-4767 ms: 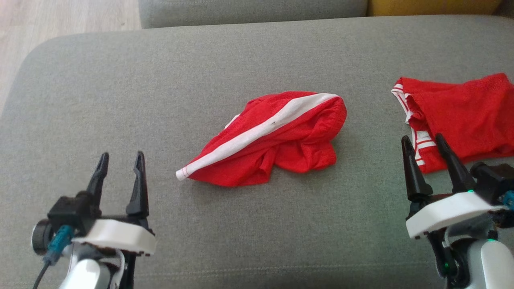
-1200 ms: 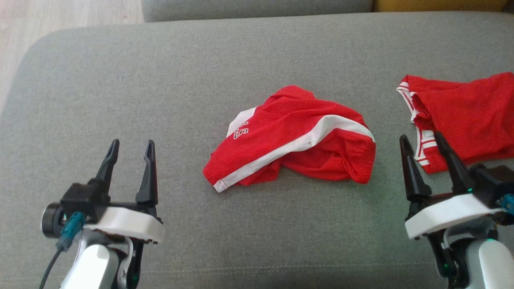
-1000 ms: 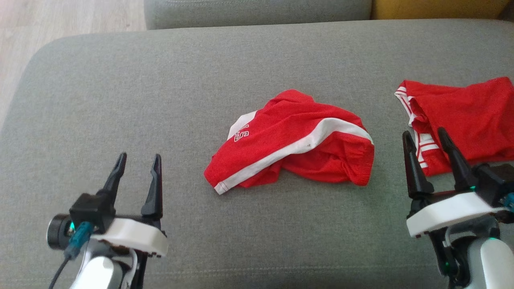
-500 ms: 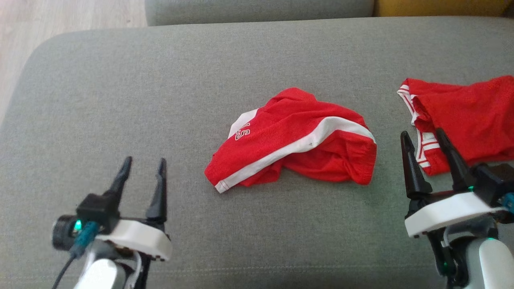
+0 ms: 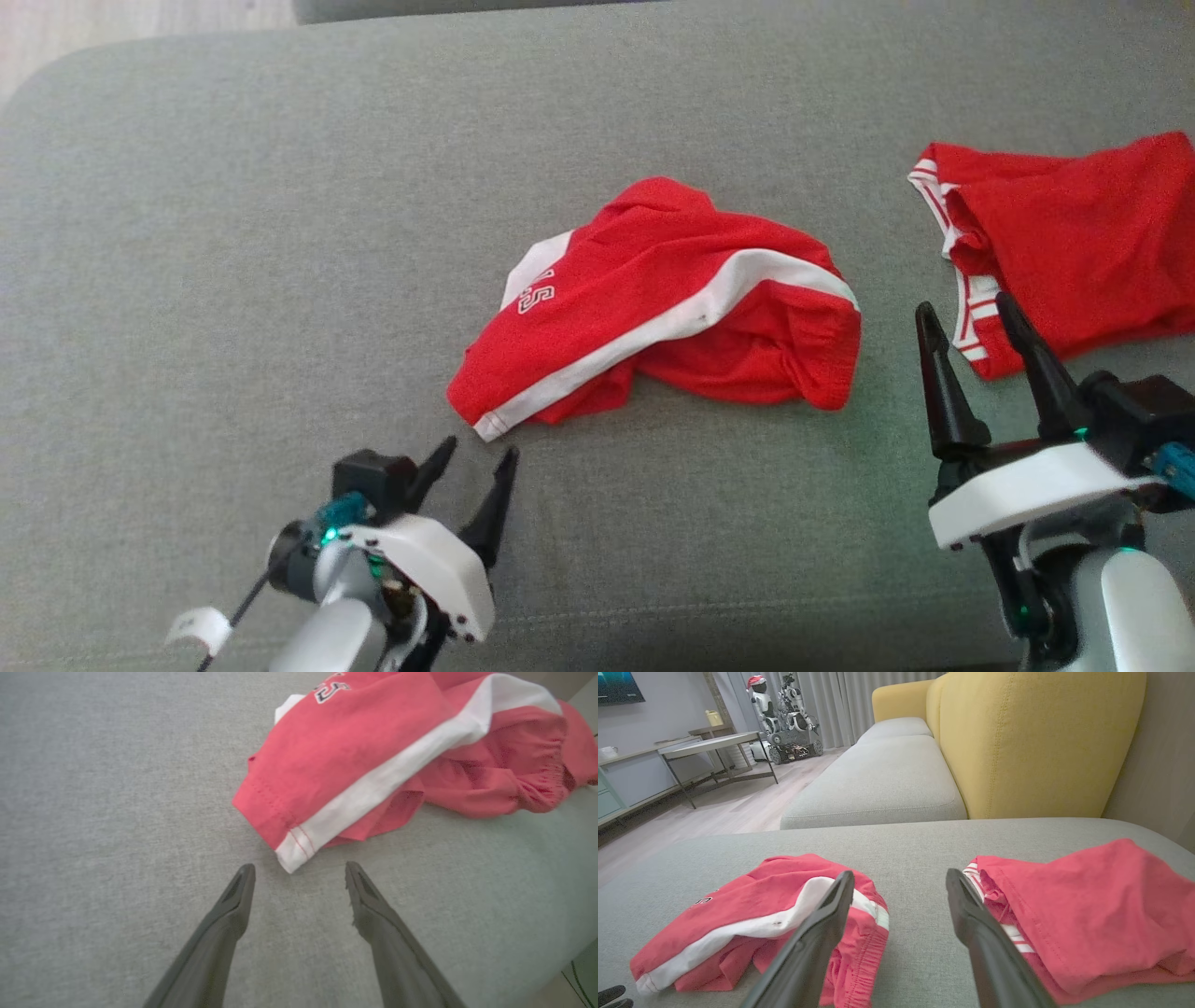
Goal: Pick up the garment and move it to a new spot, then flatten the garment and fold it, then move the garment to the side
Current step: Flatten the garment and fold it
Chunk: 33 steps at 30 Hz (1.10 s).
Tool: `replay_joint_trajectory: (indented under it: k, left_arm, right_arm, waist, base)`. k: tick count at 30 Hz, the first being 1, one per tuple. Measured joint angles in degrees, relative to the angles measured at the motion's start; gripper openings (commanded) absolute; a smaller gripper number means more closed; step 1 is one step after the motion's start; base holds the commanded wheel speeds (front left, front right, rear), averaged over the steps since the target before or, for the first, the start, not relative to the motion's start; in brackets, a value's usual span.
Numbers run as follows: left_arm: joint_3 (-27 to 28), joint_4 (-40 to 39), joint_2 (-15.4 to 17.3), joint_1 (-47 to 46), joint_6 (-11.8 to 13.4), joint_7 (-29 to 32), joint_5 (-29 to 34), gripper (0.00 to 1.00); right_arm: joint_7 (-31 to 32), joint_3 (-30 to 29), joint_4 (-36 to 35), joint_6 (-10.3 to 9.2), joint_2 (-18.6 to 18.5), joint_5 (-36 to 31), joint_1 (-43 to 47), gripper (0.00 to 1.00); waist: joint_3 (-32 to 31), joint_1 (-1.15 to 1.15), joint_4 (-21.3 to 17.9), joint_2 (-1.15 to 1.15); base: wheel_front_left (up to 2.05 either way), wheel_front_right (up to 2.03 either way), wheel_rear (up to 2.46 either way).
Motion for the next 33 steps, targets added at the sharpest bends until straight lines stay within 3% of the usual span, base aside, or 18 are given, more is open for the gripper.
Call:
replay_joint_trajectory:
  k: [5,6,7,12,20,24,33]
  left_arm:
    - [1.1,5.0,-0.8,-2.9,-2.1,-3.2,-1.1,1.0]
    - [1.1,5.5,-1.0,-3.4,-2.4,-3.6,-1.4,0.74]
    - [1.2,5.9,-1.1,-3.8,-2.9,-4.0,-1.7,0.0]
    - [1.7,7.0,-1.3,-3.9,-4.5,-5.3,-3.6,0.0]
    - [2.5,6.2,-0.5,-3.9,-4.3,-6.9,-3.5,0.0]
    - [2.7,5.6,0.0,-3.9,-3.6,-7.0,-3.5,0.0]
    - [2.0,5.2,0.0,-5.1,-3.6,-6.9,-3.4,0.0]
  right_arm:
    - [0.0,-0.2,0.1,0.0,0.1,0.0,-0.7,1.0]
    - [0.0,-0.3,0.1,0.0,0.1,0.0,-0.8,1.0]
    - [0.0,-0.3,0.2,0.0,0.1,0.0,-0.9,1.0]
    - [-0.1,-0.7,0.4,0.0,0.1,0.0,-0.9,1.0]
    - [-0.3,-2.4,2.5,0.0,0.2,0.8,-1.2,1.0]
    - [0.0,-2.1,6.9,0.0,-1.7,1.7,-4.5,1.0]
    - [1.9,6.1,21.7,0.0,-4.1,9.1,-13.5,1.0]
  waist:
    - [1.1,0.0,-1.1,0.0]
    - [1.3,0.0,-1.2,0.0]
    - [1.4,0.0,-1.3,0.0]
    - [1.7,0.0,-1.3,0.0]
    - [1.6,0.0,-0.6,0.0]
    - [1.8,0.0,-0.1,0.0]
    - [3.8,0.0,1.6,0.0]
  base:
    - [0.0,0.0,0.0]
    - [0.0,0.0,0.0]
    - [0.0,0.0,0.0]
    - [0.0,0.0,0.0]
    - [0.0,0.0,0.0]
    - [0.0,0.0,0.0]
    - [0.0,0.0,0.0]
